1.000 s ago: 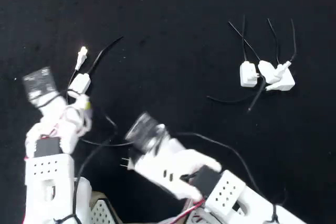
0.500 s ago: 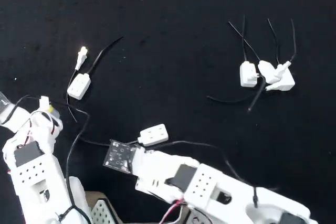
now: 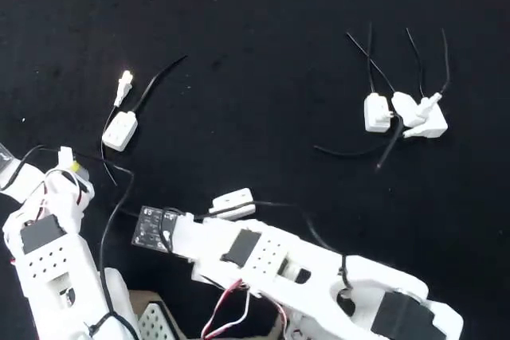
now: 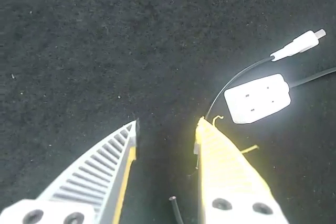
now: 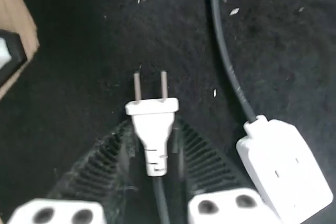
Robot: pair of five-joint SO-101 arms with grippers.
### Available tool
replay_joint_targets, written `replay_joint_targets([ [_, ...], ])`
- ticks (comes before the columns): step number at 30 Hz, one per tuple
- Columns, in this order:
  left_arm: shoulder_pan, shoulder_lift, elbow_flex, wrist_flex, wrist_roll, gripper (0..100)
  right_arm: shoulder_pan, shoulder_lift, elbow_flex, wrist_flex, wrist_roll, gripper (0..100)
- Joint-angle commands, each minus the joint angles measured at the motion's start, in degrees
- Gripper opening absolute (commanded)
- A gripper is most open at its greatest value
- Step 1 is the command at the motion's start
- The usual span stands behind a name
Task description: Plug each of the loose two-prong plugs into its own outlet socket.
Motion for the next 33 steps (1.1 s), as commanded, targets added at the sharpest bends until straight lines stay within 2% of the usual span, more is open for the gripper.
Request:
replay_joint_targets([
  [1, -0.04, -0.62, -3.74, 0.09, 0.62, 19, 2.81, -9.01, -4.97, 6.95, -0.09, 1.1],
  [4, -0.04, -0.62, -3.65, 0.09, 0.62, 19, 9.76, -18.24, -9.36, 18.55, 0.00, 1.0],
  [7, 0.04, -0.62, -3.65, 0.09, 0.62, 19, 23.21, -24.13, -13.32, 25.58, 0.35, 1.1],
  [10, 0.13, -0.62, -3.65, 0.09, 0.62, 19, 37.36, -22.55, -12.62, 22.42, 0.35, 1.1],
  [13, 0.13, -0.62, -3.65, 0.09, 0.70, 19, 44.48, -16.31, -10.33, 15.38, 0.35, 1.2],
  [15, 0.13, -0.62, -3.65, 0.09, 0.70, 19, 45.54, -10.51, -9.80, 11.52, 0.35, 2.8],
  [18, 0.13, -0.62, -3.56, 0.09, 0.70, 19, 45.63, -0.66, -10.77, 7.21, 0.26, 10.7],
  [21, 0.13, -0.62, -3.91, 1.76, 0.70, 19, 45.80, 8.57, -14.99, 6.59, 0.00, 17.4],
  [28, 2.86, -0.62, -3.65, 2.02, 0.62, 19, 46.95, 15.52, -29.49, 18.99, -0.09, 15.8],
  [33, 2.86, -0.62, -3.65, 2.02, 0.53, 19, 47.21, 16.84, -29.23, 14.86, 0.35, 15.9],
])
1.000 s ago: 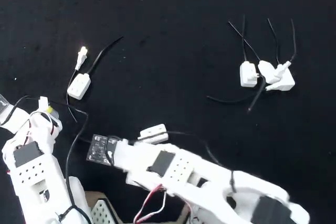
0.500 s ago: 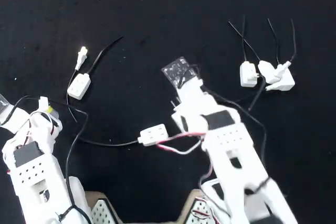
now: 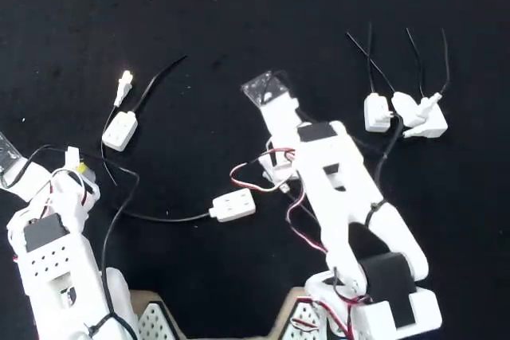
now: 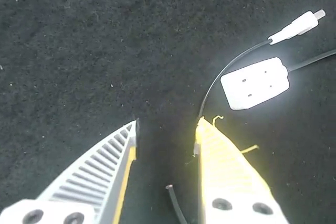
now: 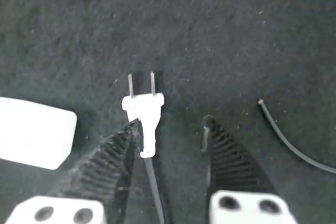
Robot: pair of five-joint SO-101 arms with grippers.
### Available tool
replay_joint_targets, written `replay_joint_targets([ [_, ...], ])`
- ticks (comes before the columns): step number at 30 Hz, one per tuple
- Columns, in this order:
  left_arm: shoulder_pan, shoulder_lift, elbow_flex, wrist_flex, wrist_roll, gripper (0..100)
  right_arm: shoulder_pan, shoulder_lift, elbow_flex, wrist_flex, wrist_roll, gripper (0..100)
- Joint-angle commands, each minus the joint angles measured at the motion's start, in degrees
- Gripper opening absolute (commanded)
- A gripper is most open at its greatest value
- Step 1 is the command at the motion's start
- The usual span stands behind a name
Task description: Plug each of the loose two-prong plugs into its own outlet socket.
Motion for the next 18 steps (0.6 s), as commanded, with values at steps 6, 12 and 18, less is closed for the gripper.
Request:
replay_joint_targets([
  [6, 0.84, -0.62, -3.65, 0.09, 0.53, 19, -1.05, 0.22, -0.66, 0.97, 0.18, 15.9],
  [12, 0.84, -0.62, -3.65, 0.09, 0.53, 19, -0.70, 0.22, 2.33, -6.59, 0.26, 15.9],
  [18, 0.84, -0.62, -3.65, 0.09, 0.53, 19, -3.25, 4.44, 4.70, -9.14, -0.18, 15.9],
])
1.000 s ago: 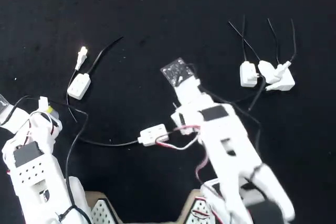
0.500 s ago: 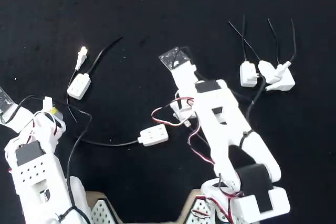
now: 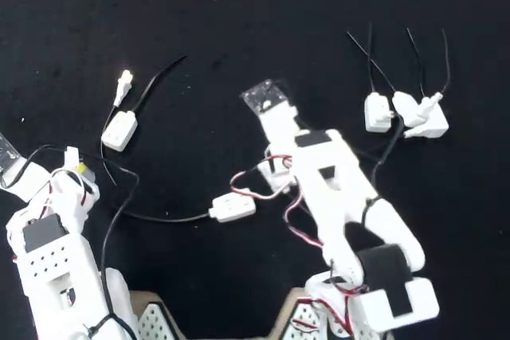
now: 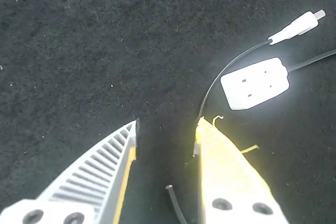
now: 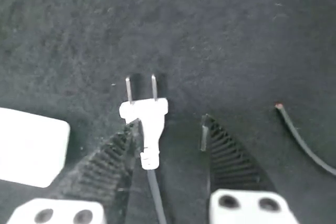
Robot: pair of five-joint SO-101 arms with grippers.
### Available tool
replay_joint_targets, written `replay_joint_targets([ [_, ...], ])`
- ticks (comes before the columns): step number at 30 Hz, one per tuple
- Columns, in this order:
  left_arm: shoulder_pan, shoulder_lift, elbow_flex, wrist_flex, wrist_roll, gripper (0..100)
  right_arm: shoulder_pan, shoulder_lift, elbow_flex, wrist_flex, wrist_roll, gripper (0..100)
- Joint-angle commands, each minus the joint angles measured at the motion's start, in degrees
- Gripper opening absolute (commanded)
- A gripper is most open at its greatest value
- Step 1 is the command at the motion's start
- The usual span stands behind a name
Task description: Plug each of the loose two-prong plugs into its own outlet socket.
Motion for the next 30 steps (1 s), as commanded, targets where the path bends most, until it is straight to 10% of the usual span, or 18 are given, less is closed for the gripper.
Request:
replay_joint_targets([
  [1, 0.84, -0.62, -3.65, 0.09, 0.53, 19, -3.34, 1.10, 0.22, -1.41, -0.18, 15.9],
  [16, 0.75, -0.62, -3.65, 0.09, 0.53, 19, -5.89, 1.10, 0.31, 0.70, -0.18, 1.9],
  [30, 0.84, -0.62, -3.74, 0.09, 0.53, 19, 4.40, -7.87, 2.24, 2.37, -0.09, 12.3],
])
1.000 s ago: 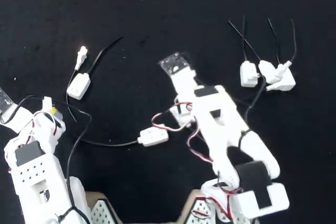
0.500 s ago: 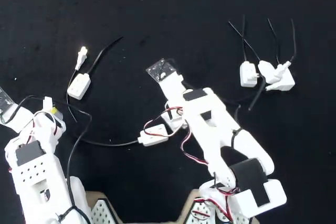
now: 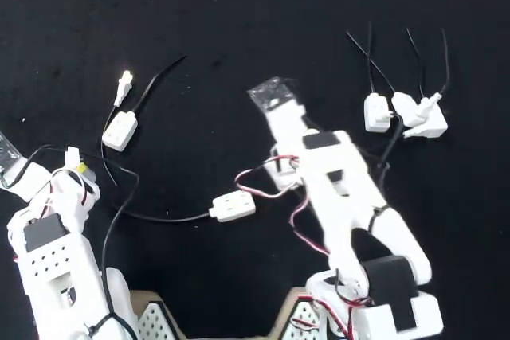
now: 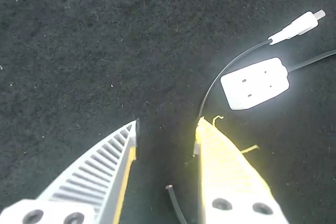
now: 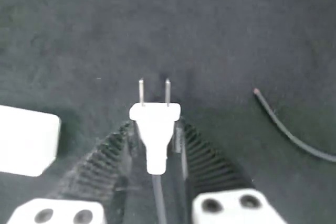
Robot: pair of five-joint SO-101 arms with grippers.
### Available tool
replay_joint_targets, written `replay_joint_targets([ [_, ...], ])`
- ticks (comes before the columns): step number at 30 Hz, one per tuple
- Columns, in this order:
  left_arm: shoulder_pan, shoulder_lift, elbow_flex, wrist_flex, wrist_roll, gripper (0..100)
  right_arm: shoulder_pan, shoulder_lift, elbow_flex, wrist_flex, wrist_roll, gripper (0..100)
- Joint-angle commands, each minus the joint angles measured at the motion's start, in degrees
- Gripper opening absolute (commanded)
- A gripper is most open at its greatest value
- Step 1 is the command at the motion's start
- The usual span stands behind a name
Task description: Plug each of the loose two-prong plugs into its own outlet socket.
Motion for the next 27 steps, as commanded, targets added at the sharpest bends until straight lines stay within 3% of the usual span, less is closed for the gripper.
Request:
replay_joint_targets([
  [1, 0.84, -0.62, -3.74, 0.09, 0.53, 19, 1.76, -3.03, 1.19, 0.18, 0.00, 12.4],
  [8, 0.75, -0.62, -3.65, 0.09, 0.53, 19, 0.53, -3.38, 0.84, -0.18, -0.09, 12.4],
  [16, 0.75, -0.62, -3.65, 0.09, 0.53, 19, 3.16, 0.57, 4.00, -7.56, 0.44, 12.4],
  [27, 0.66, -0.62, -3.74, 0.09, 0.53, 19, -5.45, 0.57, 4.09, -3.96, -0.70, 12.4],
])
